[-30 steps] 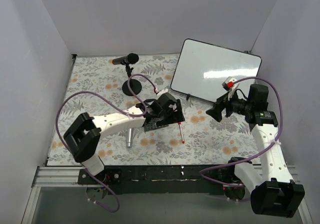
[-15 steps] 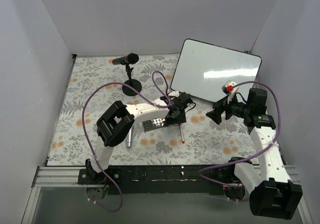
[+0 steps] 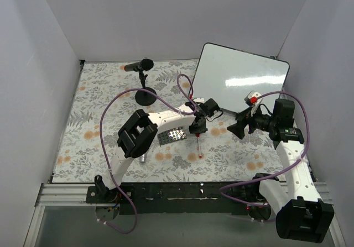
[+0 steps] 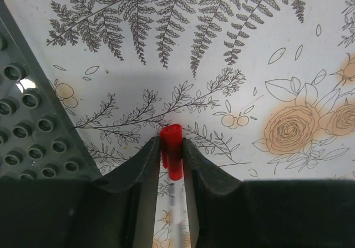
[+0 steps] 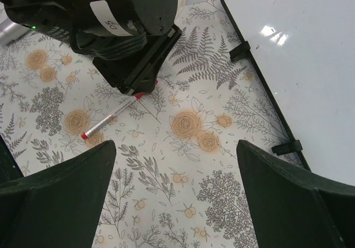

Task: Write a sentence on the whiteboard
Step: Pick up the whiteboard marker from the center of the board.

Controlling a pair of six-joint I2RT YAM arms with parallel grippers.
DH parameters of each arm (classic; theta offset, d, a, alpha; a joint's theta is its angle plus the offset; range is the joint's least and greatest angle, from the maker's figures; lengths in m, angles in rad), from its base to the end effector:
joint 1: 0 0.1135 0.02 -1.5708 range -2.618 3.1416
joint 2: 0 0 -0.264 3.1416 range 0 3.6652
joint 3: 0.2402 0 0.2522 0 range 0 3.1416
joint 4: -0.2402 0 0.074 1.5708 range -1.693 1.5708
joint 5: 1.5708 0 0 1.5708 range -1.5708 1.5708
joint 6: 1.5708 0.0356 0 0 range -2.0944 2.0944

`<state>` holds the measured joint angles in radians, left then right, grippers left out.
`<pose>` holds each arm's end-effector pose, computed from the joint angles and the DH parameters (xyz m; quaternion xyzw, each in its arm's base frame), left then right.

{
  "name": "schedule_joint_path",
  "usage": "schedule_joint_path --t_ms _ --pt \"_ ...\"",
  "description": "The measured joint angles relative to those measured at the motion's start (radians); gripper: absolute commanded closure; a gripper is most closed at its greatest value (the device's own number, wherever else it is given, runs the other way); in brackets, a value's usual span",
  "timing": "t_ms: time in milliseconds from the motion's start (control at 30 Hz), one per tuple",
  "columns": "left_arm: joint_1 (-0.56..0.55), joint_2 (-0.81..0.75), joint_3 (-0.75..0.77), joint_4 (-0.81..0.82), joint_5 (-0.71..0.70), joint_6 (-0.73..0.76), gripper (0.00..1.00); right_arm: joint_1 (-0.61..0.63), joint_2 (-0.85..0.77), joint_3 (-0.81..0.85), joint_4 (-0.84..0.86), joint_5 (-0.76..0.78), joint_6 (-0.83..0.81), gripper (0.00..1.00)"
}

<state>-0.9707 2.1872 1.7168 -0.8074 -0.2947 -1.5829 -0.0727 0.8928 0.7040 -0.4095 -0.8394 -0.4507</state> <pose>0.2623 -0.3650 0.1679 -0.3153 0.9266 -0.0961 0.1809 0.1885 0.0128 0.2770 -0.3387 0.7572 0.2376 0.5054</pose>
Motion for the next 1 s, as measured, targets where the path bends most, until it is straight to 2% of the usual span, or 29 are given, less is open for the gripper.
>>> schedule_joint_path --t_ms 100,367,500,600,733,1000 --pt "0.0 0.003 0.005 -0.015 -0.004 0.01 0.89 -0.001 -0.004 0.0 -0.011 -0.018 -0.027 0.02" --pt "0.001 0.003 0.006 -0.013 0.004 0.006 0.9 -0.002 0.042 0.0 -0.173 -0.132 -0.203 0.07" --pt "0.017 -0.017 -0.029 0.046 0.034 -0.026 0.9 0.023 0.103 0.0 -0.191 -0.175 -0.206 0.09" --pt "0.034 -0.025 -0.046 0.089 0.06 -0.053 0.9 0.051 0.182 0.0 -0.171 -0.197 -0.174 0.14" --pt "0.057 -0.026 -0.046 0.141 0.08 -0.083 0.9 0.112 0.326 0.001 -0.11 -0.2 -0.076 0.15" --pt "0.087 -0.044 -0.072 0.221 0.121 -0.128 0.9 0.224 0.509 0.001 0.092 -0.061 0.202 0.15"
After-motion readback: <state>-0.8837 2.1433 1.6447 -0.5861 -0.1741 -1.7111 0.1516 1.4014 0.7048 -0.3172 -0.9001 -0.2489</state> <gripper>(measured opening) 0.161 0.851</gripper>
